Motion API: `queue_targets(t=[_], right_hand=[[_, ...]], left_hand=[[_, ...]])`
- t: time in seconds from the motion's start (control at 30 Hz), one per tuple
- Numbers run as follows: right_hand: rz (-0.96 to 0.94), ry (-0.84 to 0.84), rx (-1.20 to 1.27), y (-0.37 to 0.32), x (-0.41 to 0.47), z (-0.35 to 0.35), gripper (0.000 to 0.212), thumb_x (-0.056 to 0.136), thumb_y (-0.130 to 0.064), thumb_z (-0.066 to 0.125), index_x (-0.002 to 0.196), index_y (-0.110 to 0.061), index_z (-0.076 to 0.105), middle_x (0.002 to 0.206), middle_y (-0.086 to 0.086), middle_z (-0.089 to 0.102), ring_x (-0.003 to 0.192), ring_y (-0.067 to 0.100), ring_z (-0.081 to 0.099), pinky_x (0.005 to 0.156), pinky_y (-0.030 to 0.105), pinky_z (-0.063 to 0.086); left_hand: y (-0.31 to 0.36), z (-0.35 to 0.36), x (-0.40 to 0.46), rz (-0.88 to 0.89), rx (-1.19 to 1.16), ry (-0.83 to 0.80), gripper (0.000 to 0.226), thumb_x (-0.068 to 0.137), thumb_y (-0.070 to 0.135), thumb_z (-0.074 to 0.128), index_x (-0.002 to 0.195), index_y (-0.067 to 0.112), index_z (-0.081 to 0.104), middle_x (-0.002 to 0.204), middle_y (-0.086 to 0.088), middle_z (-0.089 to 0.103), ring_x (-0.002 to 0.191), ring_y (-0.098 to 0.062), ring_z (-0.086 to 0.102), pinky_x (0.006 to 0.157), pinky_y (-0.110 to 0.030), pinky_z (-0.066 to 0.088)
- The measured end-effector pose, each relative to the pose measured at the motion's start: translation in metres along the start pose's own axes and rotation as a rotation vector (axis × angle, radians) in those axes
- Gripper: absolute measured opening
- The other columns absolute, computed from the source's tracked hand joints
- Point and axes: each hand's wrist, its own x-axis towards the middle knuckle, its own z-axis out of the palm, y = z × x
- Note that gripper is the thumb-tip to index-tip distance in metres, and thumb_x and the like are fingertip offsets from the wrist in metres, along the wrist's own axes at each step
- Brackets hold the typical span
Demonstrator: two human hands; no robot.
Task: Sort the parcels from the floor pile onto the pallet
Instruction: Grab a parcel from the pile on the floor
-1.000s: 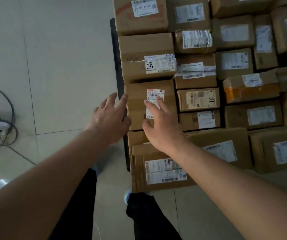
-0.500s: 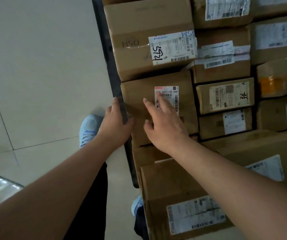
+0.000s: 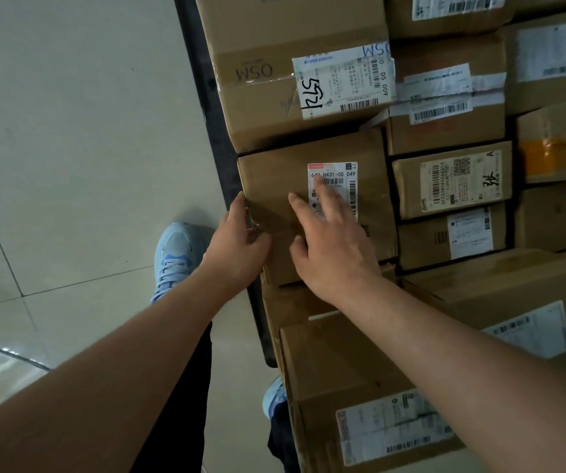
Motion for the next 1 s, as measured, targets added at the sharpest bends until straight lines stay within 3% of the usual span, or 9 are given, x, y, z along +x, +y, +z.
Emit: queue_targets(t=[0.1, 0.17, 0.23, 0.3, 0.4, 0.5, 0.67, 0.8, 1.0], right_hand=[[0.026, 0.027, 0.017, -0.005, 0.001, -0.006, 0.066, 0.104, -0.037, 0.058, 0.163, -0.031, 0.028, 0.173, 0.01, 0.012, 0.16, 0.032, 0.016, 0.12, 0.049, 0.036], [0.071, 0.083, 0.052, -0.013, 0.006, -0.013, 0.06, 0.102, -0.037, 0.06, 0.157, -0.027, 0.036, 0.166, 0.012, 0.025, 0.151, 0.032, 0.035, 0.112, 0.046, 0.05], [0.096, 0.168, 0.093, -0.025, 0.013, -0.021, 0.055, 0.1, -0.037, 0.062, 0.15, -0.024, 0.042, 0.156, 0.013, 0.034, 0.134, 0.029, 0.05, 0.097, 0.039, 0.058], [0.079, 0.263, 0.115, -0.038, 0.022, -0.031, 0.051, 0.098, -0.035, 0.064, 0.143, -0.022, 0.045, 0.148, 0.012, 0.038, 0.123, 0.025, 0.053, 0.09, 0.036, 0.057], [0.048, 0.335, 0.102, -0.055, 0.038, -0.048, 0.053, 0.095, -0.032, 0.066, 0.142, -0.02, 0.044, 0.147, 0.014, 0.038, 0.123, 0.026, 0.052, 0.094, 0.039, 0.056], [0.012, 0.337, 0.07, -0.065, 0.054, -0.066, 0.06, 0.097, -0.031, 0.065, 0.15, -0.02, 0.04, 0.157, 0.02, 0.031, 0.142, 0.034, 0.041, 0.11, 0.046, 0.049], [-0.039, 0.284, -0.006, -0.064, 0.087, -0.092, 0.074, 0.103, -0.036, 0.057, 0.165, -0.04, 0.016, 0.174, 0.017, -0.002, 0.16, 0.041, 0.008, 0.128, 0.054, 0.021], [-0.036, 0.275, -0.057, -0.051, 0.111, -0.099, 0.068, 0.108, -0.046, 0.047, 0.165, -0.045, 0.01, 0.175, 0.017, -0.007, 0.16, 0.044, 0.002, 0.128, 0.057, 0.019], [0.007, 0.251, -0.053, -0.041, 0.121, -0.097, 0.064, 0.108, -0.048, 0.045, 0.164, -0.046, 0.014, 0.175, 0.015, -0.003, 0.16, 0.044, 0.005, 0.128, 0.057, 0.019]], left_hand=[[0.003, -0.008, 0.004, -0.043, -0.033, 0.03, 0.055, 0.102, 0.023, 0.053, 0.154, 0.03, 0.036, 0.119, 0.025, 0.054, 0.089, 0.006, 0.059, 0.053, -0.001, 0.045], [0.011, -0.02, 0.01, -0.059, -0.067, 0.092, 0.051, 0.099, 0.021, 0.053, 0.15, 0.024, 0.045, 0.116, 0.018, 0.06, 0.098, -0.003, 0.066, 0.072, -0.011, 0.055], [0.025, -0.033, 0.019, -0.07, -0.142, 0.135, 0.057, 0.095, 0.026, 0.054, 0.15, 0.02, 0.045, 0.122, 0.009, 0.063, 0.113, -0.018, 0.065, 0.099, -0.035, 0.056], [0.041, -0.047, 0.028, -0.086, -0.216, 0.169, 0.066, 0.092, 0.031, 0.053, 0.155, 0.018, 0.039, 0.131, -0.003, 0.062, 0.114, -0.02, 0.063, 0.104, -0.043, 0.052], [0.06, -0.065, 0.038, -0.045, -0.223, 0.208, 0.064, 0.099, 0.029, 0.05, 0.159, 0.017, 0.033, 0.132, -0.006, 0.059, 0.107, -0.013, 0.062, 0.096, -0.038, 0.054], [0.08, -0.079, 0.048, -0.011, -0.262, 0.212, 0.062, 0.103, 0.03, 0.049, 0.161, 0.019, 0.03, 0.125, 0.006, 0.056, 0.093, 0.005, 0.057, 0.076, -0.025, 0.051], [0.109, -0.096, 0.065, -0.014, -0.441, 0.096, 0.053, 0.109, 0.036, 0.043, 0.16, 0.026, 0.032, 0.139, 0.004, 0.06, 0.126, -0.015, 0.059, 0.108, -0.042, 0.051], [0.123, -0.097, 0.074, -0.01, -0.513, 0.047, 0.045, 0.112, 0.034, 0.038, 0.156, 0.035, 0.035, 0.122, 0.012, 0.062, 0.115, -0.012, 0.062, 0.093, -0.036, 0.06], [0.122, -0.087, 0.08, -0.008, -0.483, 0.06, 0.056, 0.11, 0.022, 0.044, 0.16, 0.037, 0.026, 0.137, 0.001, 0.059, 0.123, -0.021, 0.061, 0.104, -0.049, 0.053]])
